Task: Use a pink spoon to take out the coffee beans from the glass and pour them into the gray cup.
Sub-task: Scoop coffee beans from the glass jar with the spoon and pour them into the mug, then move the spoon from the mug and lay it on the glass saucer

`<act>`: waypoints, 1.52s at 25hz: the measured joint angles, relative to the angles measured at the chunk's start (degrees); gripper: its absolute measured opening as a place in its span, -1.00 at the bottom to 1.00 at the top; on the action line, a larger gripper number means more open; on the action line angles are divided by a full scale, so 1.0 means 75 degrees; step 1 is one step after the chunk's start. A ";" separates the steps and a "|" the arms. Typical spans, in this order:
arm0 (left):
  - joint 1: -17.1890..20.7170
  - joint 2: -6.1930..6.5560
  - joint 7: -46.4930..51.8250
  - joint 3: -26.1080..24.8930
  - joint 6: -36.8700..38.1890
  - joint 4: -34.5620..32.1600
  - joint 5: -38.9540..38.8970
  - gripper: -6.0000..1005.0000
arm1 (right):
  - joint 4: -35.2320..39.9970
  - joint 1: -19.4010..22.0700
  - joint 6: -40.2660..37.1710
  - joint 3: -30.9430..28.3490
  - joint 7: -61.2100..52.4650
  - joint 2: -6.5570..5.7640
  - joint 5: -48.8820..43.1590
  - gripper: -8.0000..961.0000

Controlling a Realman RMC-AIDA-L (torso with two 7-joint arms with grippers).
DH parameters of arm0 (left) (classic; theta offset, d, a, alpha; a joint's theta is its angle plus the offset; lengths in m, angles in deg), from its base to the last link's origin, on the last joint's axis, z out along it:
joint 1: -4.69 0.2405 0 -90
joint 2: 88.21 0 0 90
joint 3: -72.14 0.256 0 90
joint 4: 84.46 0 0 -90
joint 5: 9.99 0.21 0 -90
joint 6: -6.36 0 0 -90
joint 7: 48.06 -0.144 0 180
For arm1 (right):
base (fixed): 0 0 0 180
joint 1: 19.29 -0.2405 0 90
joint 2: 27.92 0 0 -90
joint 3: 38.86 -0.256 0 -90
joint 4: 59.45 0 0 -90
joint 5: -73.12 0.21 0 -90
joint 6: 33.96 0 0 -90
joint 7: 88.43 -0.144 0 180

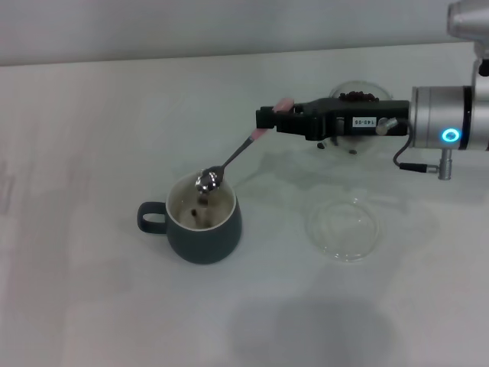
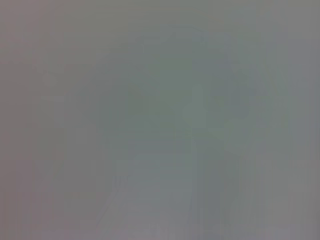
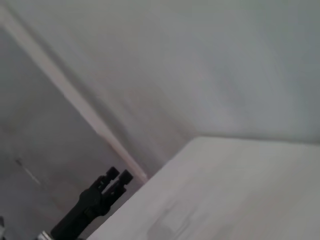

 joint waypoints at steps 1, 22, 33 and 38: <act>-0.0005 0.0000 0.0001 -0.0004 0.0000 0.0000 -0.0001 0.59 | 0.0006 0.0016 0.0026 0.0000 0.0227 -0.0006 0.0061 -0.68; -0.0077 0.0000 -0.0019 -0.0305 -0.0076 0.0000 -0.0011 0.60 | 0.0079 0.1363 0.1220 -0.0923 -0.0452 -0.1425 0.0133 -0.69; -0.0146 0.0000 -0.0040 -0.0307 -0.0090 0.0000 -0.0009 0.60 | -0.0066 0.1826 0.0781 -0.1003 -0.0398 -0.1419 -0.0683 -0.69; -0.0168 0.0000 -0.0043 -0.0304 -0.0096 0.0000 0.0023 0.60 | -0.0077 0.1729 0.0588 -0.0943 -0.0419 -0.1341 -0.1109 -0.68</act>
